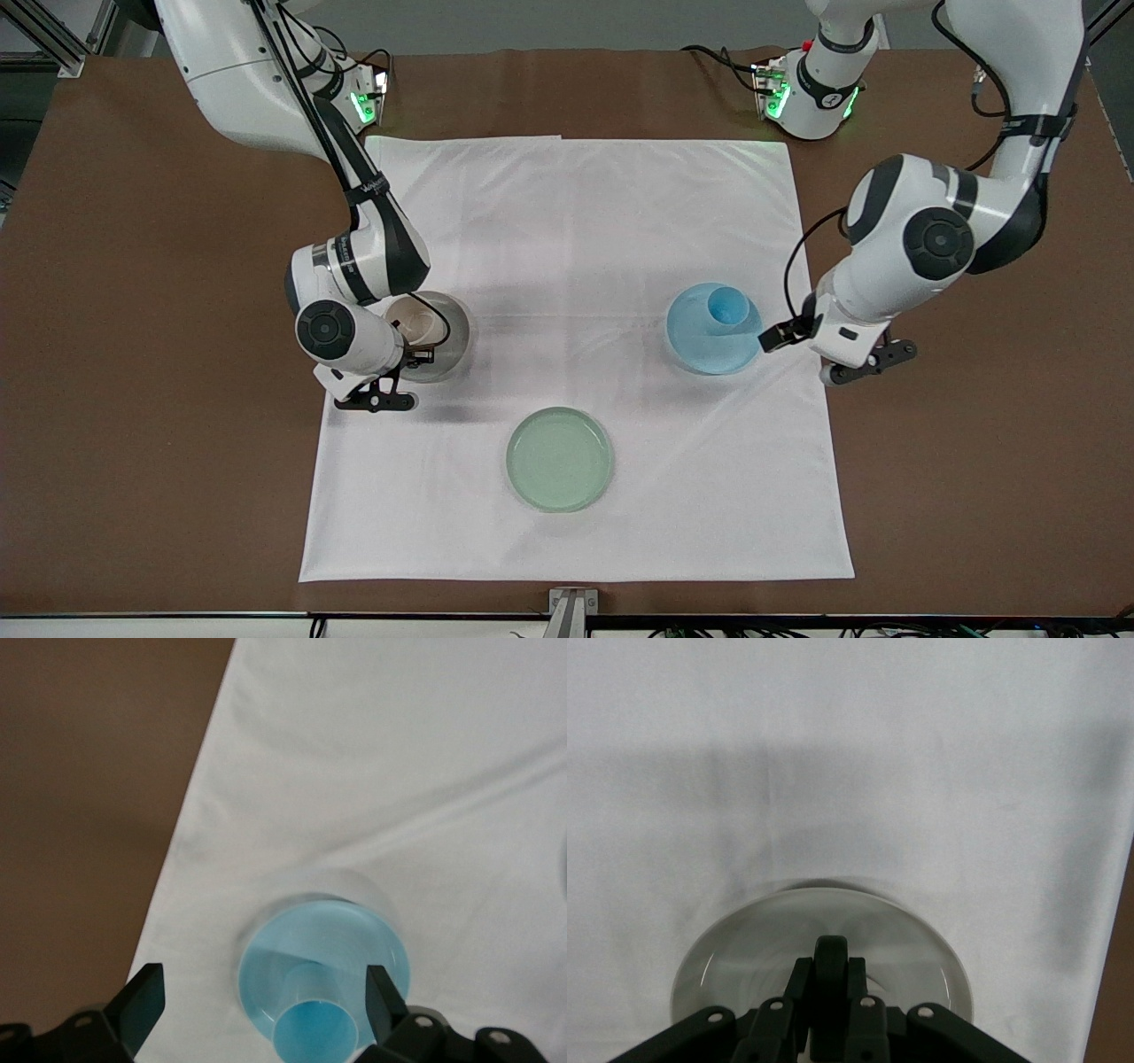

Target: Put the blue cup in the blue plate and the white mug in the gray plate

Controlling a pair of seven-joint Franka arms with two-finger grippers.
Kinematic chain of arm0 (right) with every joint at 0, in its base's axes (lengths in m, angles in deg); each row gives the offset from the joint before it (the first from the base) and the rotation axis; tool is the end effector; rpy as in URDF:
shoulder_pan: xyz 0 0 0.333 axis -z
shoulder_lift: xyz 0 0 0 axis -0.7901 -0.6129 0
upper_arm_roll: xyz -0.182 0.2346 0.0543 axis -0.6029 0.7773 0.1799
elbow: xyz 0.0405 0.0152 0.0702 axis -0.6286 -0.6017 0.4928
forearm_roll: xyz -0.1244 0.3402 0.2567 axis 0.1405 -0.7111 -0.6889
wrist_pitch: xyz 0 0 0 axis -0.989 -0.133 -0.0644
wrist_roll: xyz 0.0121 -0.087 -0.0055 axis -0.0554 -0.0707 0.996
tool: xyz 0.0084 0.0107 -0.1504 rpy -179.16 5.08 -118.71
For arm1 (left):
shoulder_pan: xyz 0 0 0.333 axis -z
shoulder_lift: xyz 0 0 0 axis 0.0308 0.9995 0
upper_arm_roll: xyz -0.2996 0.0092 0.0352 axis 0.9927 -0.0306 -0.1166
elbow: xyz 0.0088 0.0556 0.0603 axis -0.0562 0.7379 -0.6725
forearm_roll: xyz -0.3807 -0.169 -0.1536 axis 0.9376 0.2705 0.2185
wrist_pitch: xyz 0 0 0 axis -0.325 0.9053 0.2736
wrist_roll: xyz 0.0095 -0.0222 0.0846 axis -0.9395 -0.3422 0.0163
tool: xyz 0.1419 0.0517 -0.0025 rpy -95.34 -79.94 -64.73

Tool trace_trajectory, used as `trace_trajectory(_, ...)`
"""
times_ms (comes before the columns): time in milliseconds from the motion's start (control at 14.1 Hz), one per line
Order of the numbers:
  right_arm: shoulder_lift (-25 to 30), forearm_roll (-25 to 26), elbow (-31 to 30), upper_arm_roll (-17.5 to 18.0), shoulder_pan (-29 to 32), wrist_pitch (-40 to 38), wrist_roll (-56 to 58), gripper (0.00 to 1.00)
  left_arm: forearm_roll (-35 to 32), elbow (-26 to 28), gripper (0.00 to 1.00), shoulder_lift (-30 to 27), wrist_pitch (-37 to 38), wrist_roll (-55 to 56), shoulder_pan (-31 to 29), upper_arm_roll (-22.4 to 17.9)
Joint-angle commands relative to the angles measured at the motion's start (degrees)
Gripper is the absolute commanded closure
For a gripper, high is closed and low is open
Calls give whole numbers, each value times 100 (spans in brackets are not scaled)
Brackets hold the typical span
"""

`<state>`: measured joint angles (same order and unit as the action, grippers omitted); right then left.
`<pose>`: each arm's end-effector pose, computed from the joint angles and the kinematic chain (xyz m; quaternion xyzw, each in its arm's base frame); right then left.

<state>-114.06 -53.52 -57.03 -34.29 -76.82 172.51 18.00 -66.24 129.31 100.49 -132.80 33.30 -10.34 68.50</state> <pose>0.6357 0.2457 0.1434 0.9966 -0.0084 -0.0811 0.0100 0.6463 -0.1811 0.3135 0.9850 0.1721 -0.0052 0.0150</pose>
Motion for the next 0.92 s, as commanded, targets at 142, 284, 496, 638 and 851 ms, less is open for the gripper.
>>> trace_trajectory(142,155,-75,-73,-52,-34,-171,-3,0,-520,-1217,0,13,961,-320,-372,22)
trace_trajectory(284,663,-75,-38,-69,27,-873,6,0,-548,-1613,0,5,1225,-776,-495,22)
trace_trajectory(496,1725,-66,-73,-105,359,-2216,67,0,-539,-1799,0,-231,1550,-1594,-750,22)
trace_trajectory(638,2394,-40,-99,-105,789,-2982,233,0,-504,-1835,0,-407,1797,-1989,-996,31)
trace_trajectory(851,3020,-5,-248,-105,1580,-3556,1031,0,-416,-1852,0,-741,1937,-2220,-1111,49)
